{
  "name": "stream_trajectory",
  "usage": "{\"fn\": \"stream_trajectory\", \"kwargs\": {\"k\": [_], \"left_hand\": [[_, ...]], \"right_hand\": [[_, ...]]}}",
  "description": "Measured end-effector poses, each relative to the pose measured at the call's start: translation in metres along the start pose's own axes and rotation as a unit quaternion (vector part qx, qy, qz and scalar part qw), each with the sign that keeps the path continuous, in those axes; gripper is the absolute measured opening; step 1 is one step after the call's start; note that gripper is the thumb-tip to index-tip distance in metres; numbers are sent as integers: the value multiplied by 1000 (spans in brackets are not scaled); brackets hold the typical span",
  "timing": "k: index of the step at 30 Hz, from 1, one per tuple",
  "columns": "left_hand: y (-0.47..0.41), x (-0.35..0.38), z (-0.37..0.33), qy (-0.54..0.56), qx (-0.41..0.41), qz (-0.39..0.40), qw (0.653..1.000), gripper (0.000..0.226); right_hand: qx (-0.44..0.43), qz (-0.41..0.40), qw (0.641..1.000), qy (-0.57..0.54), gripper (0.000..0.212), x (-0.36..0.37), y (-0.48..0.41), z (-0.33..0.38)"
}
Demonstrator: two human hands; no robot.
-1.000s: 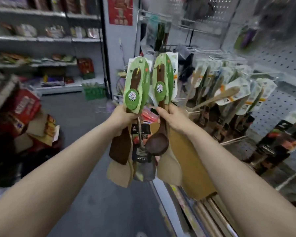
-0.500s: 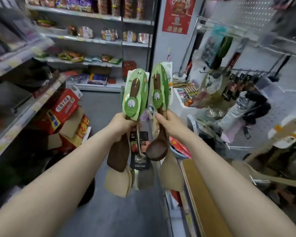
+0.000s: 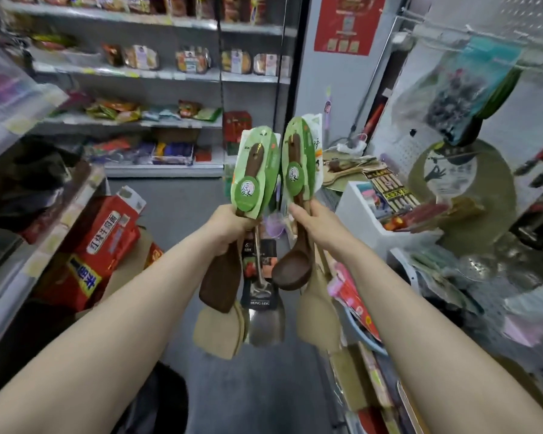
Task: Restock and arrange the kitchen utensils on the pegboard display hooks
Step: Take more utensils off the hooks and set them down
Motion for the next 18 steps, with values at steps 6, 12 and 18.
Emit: {"fn": "stream_trajectory", "kwargs": {"k": [6, 12, 18], "left_hand": [[-111, -14, -27, -3, -1, 20, 1000, 16], [-240, -9, -73, -17, 19, 35, 999, 11], [-368, 5, -127, -39, 26, 47, 998, 10]], "right_hand": [[30, -20, 999, -15, 37, -8, -119, -20], [17, -32, 999, -22, 28, -45, -242, -32], [27, -53, 998, -10, 23, -110, -362, -43]]}}
Point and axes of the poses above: each hand's wrist, its own y-axis away from the middle knuckle, its own x-axis out of the palm, z = x × y, the point moved 7 cm from there along -y, towards the middle knuckle, and after that the axes turned 4 degrees about z, right-handed, at the moved point
